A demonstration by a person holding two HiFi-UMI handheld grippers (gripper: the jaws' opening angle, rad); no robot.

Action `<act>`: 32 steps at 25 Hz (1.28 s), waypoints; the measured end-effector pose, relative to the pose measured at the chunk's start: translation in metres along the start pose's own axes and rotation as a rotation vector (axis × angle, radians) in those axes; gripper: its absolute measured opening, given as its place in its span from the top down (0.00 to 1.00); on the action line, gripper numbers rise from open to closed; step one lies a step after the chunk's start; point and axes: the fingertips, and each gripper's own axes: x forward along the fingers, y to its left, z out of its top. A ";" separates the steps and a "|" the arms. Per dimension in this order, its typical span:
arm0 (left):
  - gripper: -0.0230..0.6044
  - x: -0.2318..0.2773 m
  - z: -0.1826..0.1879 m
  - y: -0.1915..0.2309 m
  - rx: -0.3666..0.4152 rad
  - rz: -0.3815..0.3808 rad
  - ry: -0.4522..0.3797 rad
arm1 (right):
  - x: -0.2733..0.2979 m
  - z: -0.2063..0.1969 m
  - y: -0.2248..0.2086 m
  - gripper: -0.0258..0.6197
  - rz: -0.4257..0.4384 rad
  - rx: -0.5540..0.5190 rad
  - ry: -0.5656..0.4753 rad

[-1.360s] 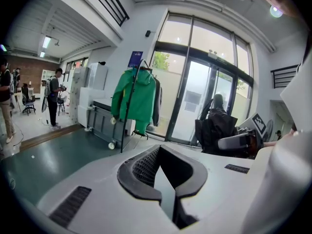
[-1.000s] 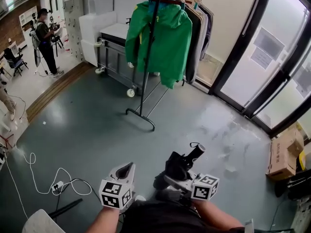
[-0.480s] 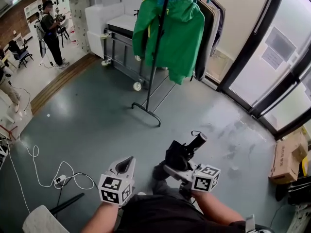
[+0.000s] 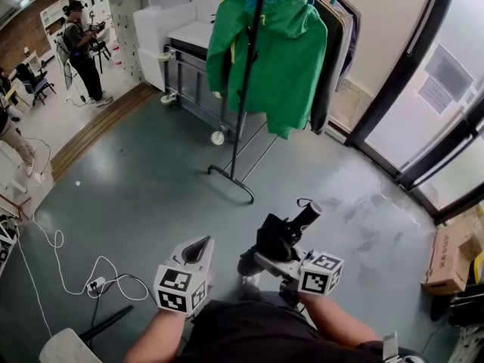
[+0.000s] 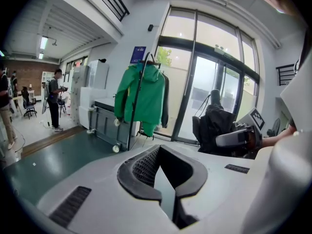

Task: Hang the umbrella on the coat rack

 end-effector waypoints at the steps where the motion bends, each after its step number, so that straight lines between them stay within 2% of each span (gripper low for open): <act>1: 0.94 0.006 0.005 0.003 0.000 0.002 0.000 | 0.003 0.005 -0.006 0.56 0.004 0.000 -0.001; 8: 0.94 0.044 0.032 0.011 -0.002 0.016 0.011 | 0.014 0.038 -0.039 0.56 0.020 -0.002 0.014; 15: 0.94 0.082 0.053 0.020 -0.036 0.038 0.004 | 0.023 0.066 -0.073 0.56 0.047 -0.005 0.022; 23: 0.94 0.117 0.082 0.020 -0.022 0.068 -0.012 | 0.025 0.099 -0.105 0.56 0.076 -0.023 0.017; 29: 0.94 0.139 0.094 0.014 -0.018 0.076 -0.026 | 0.027 0.108 -0.126 0.56 0.093 -0.021 0.025; 32: 0.94 0.145 0.089 0.010 -0.015 0.071 -0.003 | 0.028 0.106 -0.133 0.56 0.089 -0.014 0.037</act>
